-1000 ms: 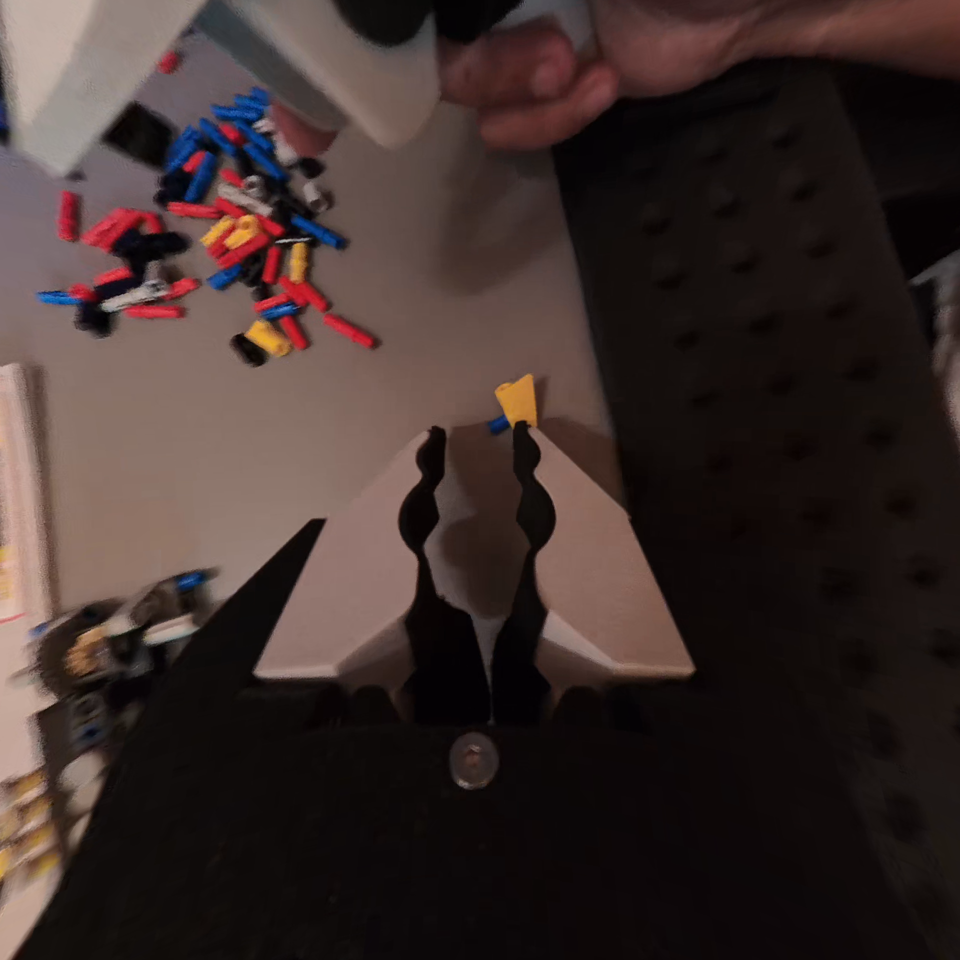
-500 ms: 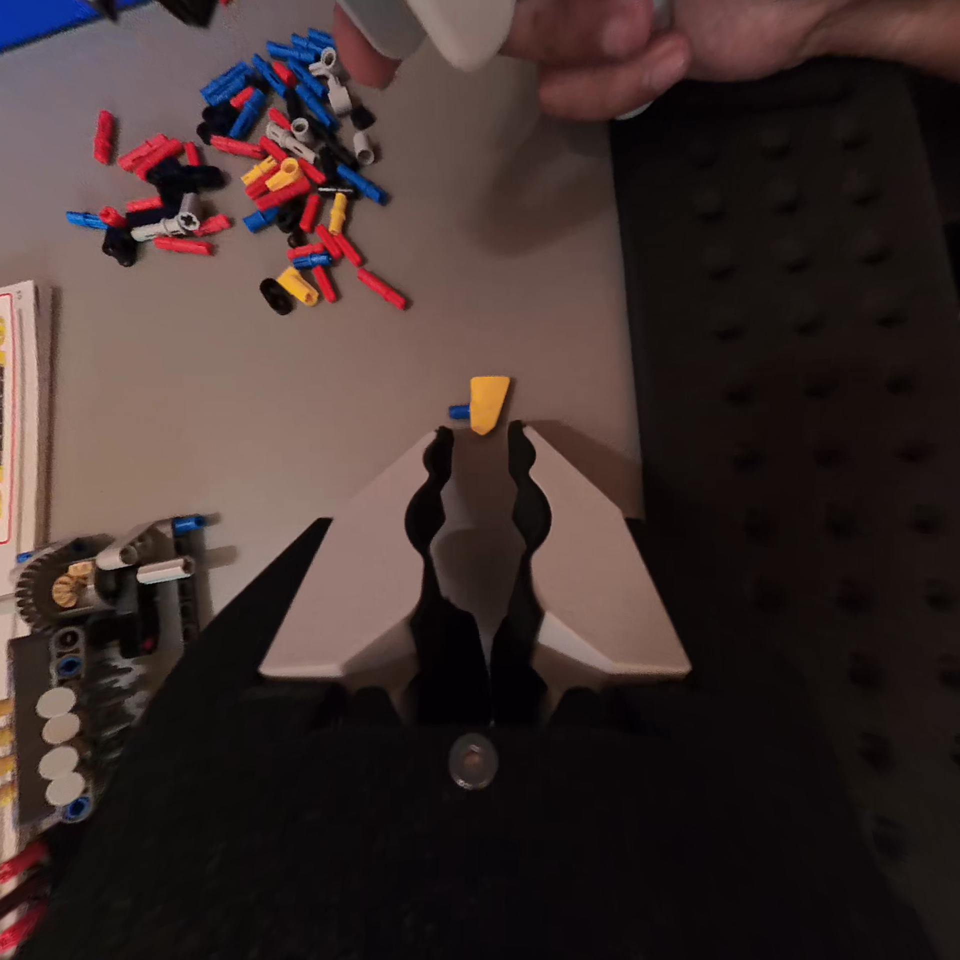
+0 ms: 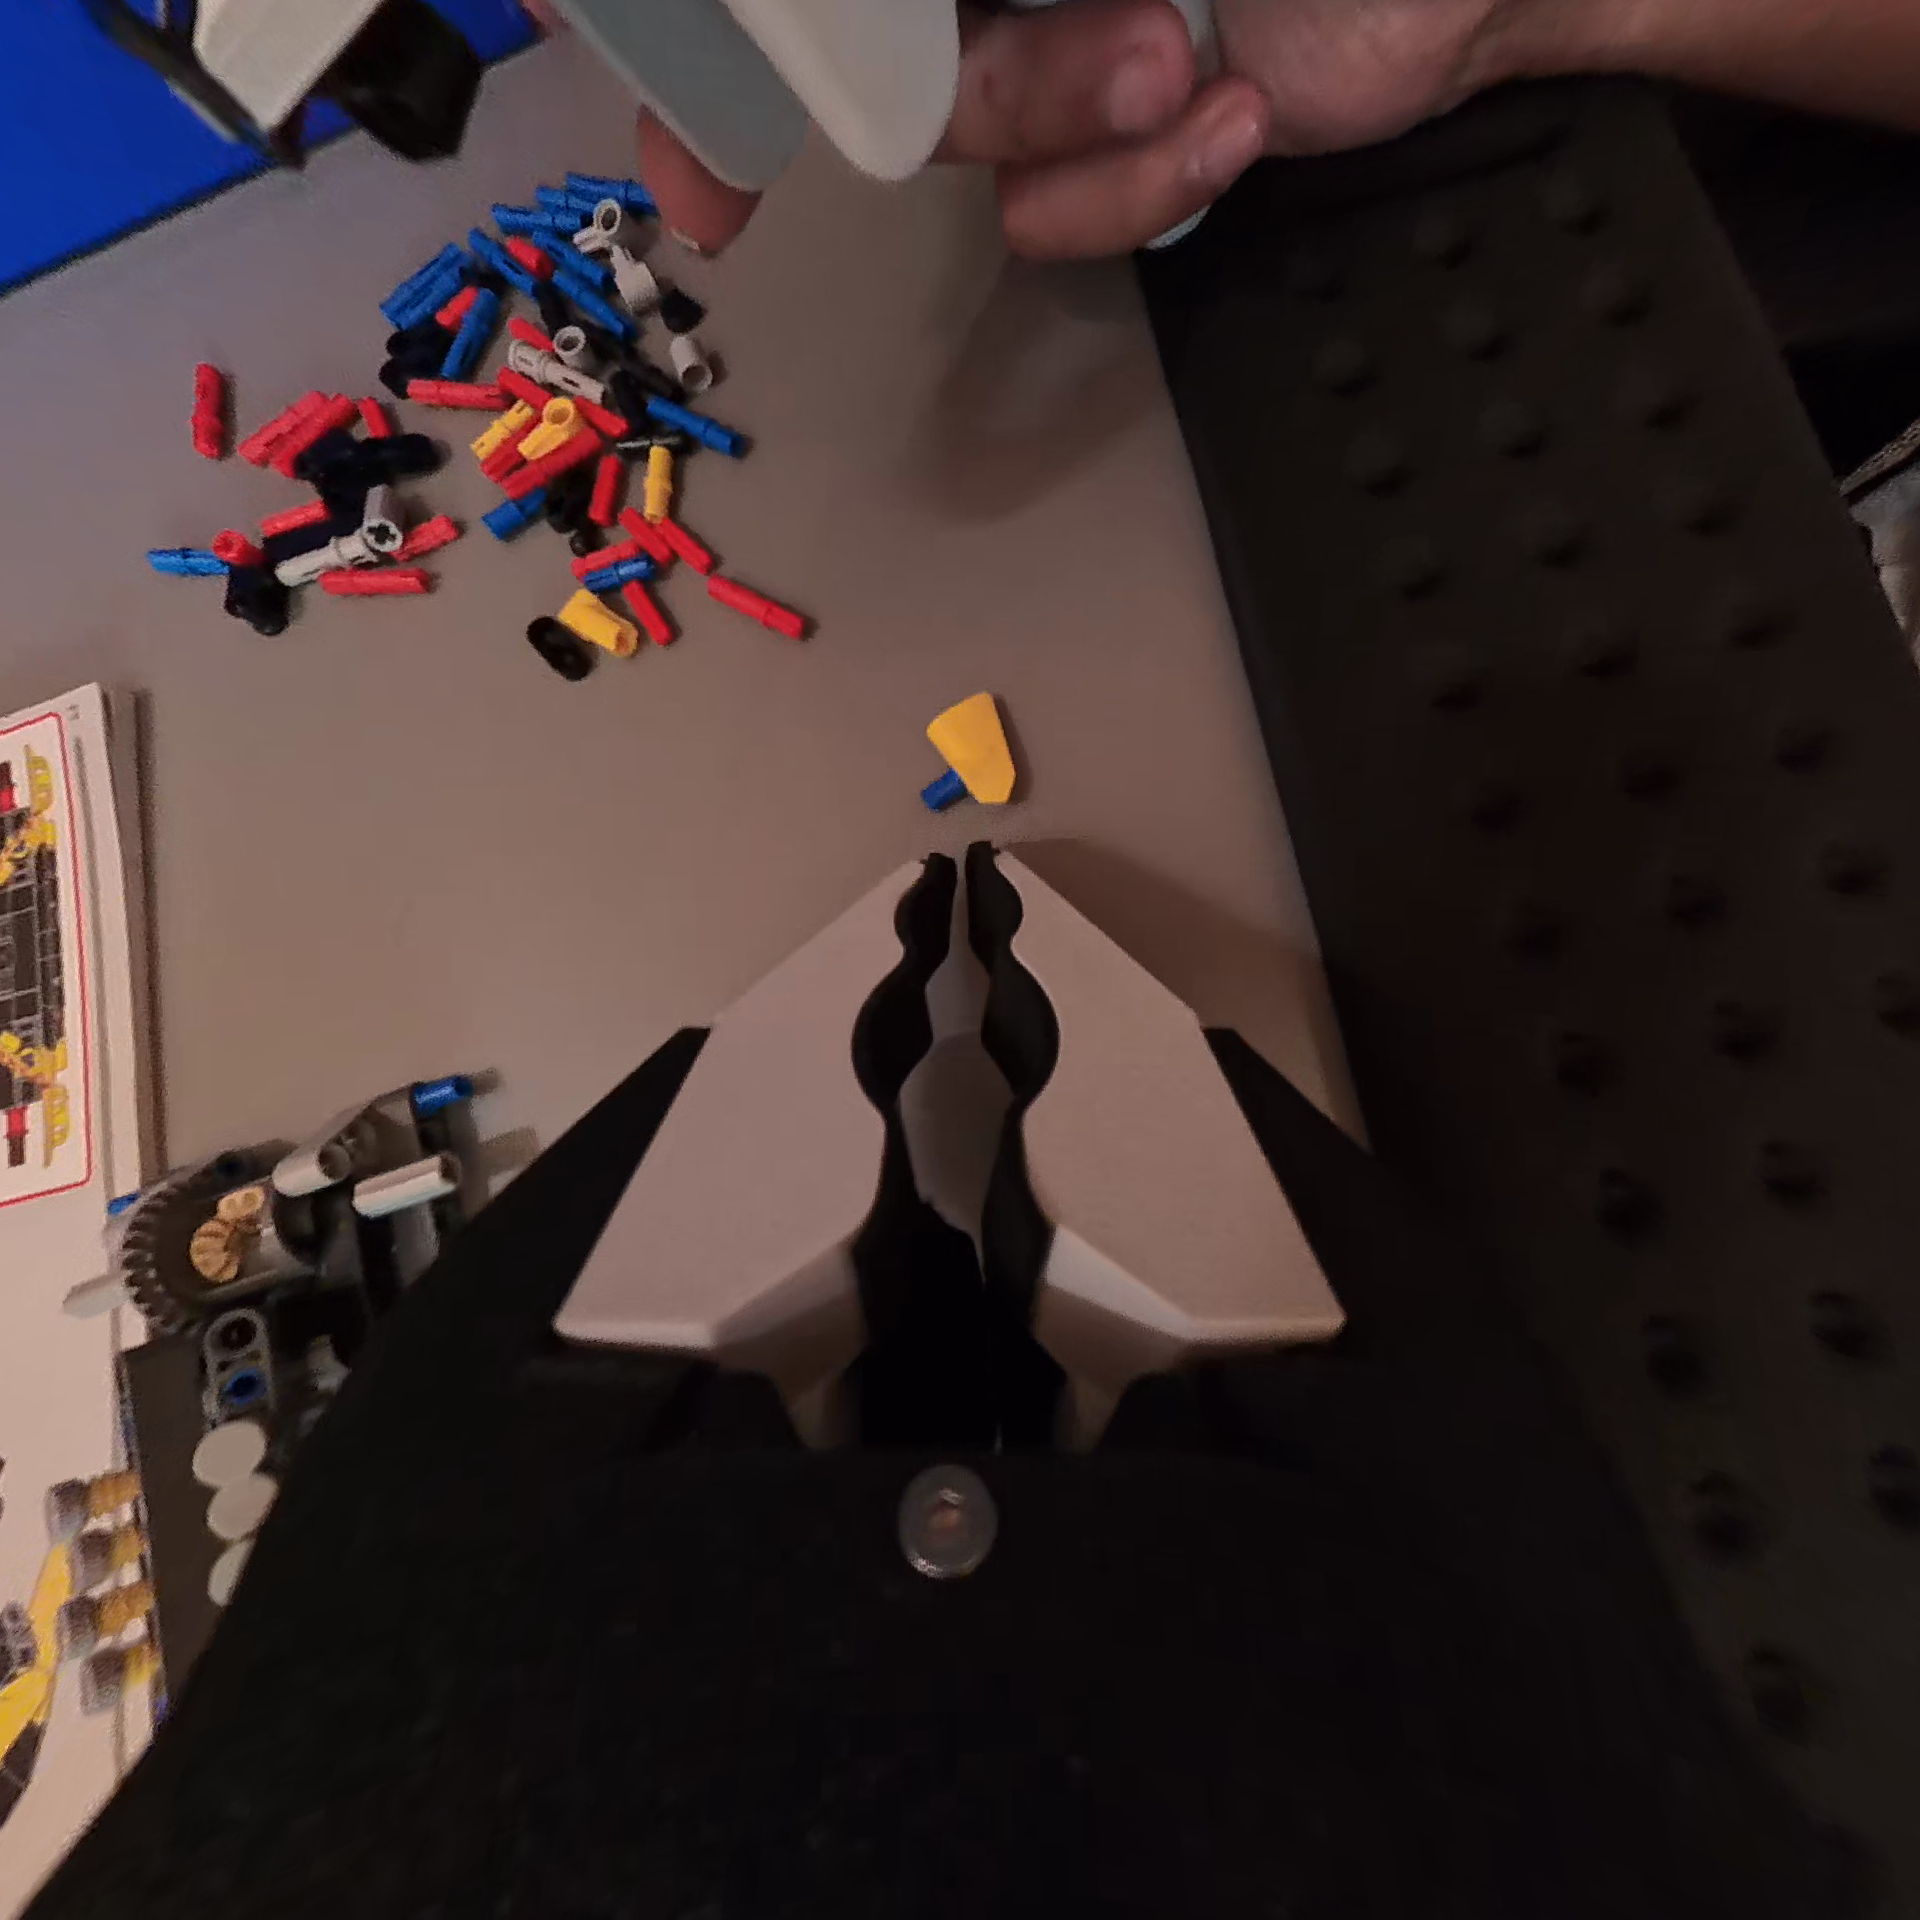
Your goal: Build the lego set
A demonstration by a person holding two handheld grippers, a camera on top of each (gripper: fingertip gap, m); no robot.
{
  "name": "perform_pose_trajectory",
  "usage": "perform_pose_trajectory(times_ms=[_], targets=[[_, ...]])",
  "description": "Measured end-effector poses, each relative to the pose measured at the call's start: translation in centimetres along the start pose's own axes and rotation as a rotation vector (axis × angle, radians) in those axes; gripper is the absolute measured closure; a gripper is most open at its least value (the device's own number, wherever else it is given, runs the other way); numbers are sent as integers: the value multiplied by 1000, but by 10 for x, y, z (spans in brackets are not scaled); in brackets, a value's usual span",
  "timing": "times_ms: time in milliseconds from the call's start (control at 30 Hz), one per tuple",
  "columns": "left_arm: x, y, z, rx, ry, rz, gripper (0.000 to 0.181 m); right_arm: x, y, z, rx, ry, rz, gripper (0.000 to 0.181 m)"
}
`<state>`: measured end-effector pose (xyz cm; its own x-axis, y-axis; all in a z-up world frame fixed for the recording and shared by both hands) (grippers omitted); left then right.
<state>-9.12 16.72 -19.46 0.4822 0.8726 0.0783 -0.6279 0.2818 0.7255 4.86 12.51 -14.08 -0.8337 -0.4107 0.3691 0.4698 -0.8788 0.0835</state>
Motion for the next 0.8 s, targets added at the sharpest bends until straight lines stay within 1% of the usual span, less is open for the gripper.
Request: perform_pose_trajectory(times_ms=[100, 200, 267, 333, 433, 533, 633, 700, 800], targets=[[2, 6, -8, 15, 13, 22, 179, 0, 0, 0, 1, -3, 4, 175], [4, 11, -14, 36, 82, 44, 174, 0, -1, 0, 4, -7, 7, 175], [-1, 11, -10, -6, 161, 24, 168, 0, -1, -1, 7, -7, 7, 175], [-13, 6, -2, -54, 198, -5, 163, 0, -1, -1, 9, -7, 9, 175], [-22, -3, 9, -59, 156, 43, 155, 0, -1, -1, 8, -6, 10, 176], [-23, -12, 15, -34, 127, 47, 154, 1, -1, -1, 7, -4, 12, 176], [-18, -17, 14, -4, 111, 75, 156, 1, -1, -1, 6, -4, 15, 176], [-12, -16, 12, 20, 79, 104, 161, 1, -1, -1, 4, -6, 16, 176], [-5, -11, 9, 33, 45, 149, 160, 1, 0, -1, 2, -8, 19, 175]])
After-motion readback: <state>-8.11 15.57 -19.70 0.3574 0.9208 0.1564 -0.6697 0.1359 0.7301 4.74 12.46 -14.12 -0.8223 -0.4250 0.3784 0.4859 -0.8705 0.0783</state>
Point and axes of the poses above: each gripper's, where its closed fingertips meet, y back along the fingers, z out of its top, x = y × z across the jaws, the point moved 7 cm from there along y, back along the fingers, and after that the axes turned 1 degree about -z, right-handed, at the moved point
